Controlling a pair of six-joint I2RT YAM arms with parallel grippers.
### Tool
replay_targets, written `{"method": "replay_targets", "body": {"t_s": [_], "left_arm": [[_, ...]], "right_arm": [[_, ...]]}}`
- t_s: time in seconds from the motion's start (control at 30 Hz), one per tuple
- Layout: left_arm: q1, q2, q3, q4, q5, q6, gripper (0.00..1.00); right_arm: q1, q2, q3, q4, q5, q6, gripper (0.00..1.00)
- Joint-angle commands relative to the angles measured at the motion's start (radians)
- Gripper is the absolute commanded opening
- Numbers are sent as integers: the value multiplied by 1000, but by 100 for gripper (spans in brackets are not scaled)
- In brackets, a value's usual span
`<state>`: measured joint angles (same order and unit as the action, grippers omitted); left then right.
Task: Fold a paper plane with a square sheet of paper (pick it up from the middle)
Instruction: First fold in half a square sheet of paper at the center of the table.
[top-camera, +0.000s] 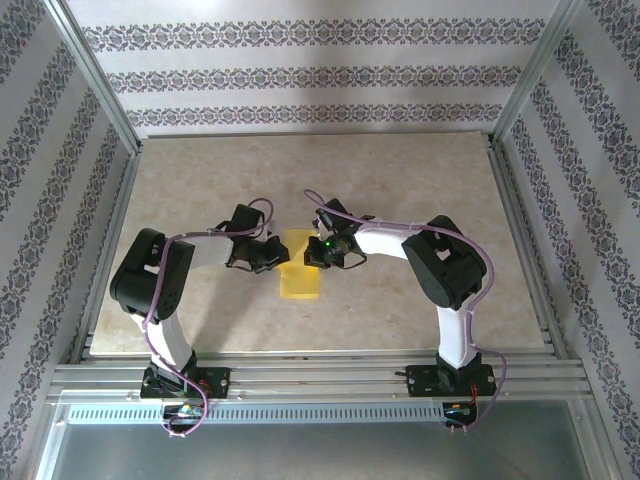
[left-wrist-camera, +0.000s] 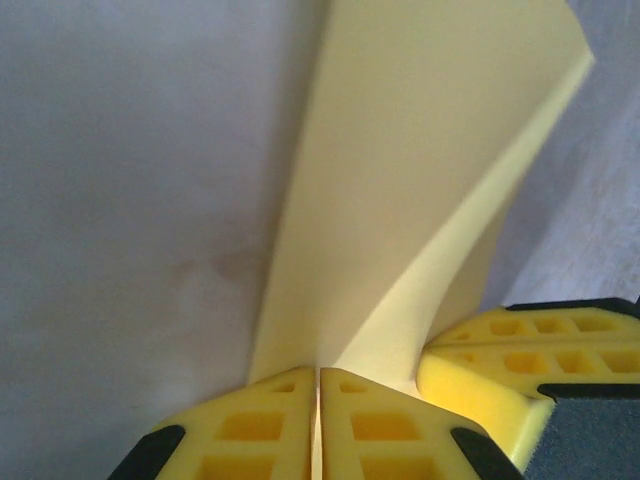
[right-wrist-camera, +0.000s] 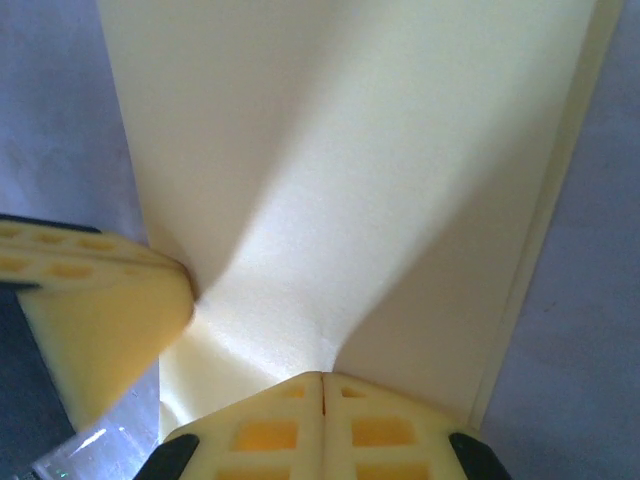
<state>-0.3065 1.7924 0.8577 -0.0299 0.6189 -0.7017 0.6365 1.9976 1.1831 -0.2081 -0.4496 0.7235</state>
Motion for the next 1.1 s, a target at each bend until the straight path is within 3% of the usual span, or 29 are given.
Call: {"method": "replay_targets", "body": {"t_s": [0.0, 0.17, 0.37, 0.63, 1.07], "left_arm": [[56, 4, 3, -42, -43, 54, 13], [79, -2, 103, -119, -34, 99, 15], [17, -47, 126, -57, 18, 62, 16], [9, 60, 128, -15, 54, 47, 15], [64, 125, 184, -116, -103, 87, 15]], "right_arm": [[-19, 92, -37, -151, 131, -43, 0], [-23, 89, -35, -174, 153, -65, 0], [-20, 88, -31, -178, 158, -63, 0], [-18, 96, -28, -192, 160, -58, 0], [-25, 103, -34, -243, 192, -87, 0]]}}
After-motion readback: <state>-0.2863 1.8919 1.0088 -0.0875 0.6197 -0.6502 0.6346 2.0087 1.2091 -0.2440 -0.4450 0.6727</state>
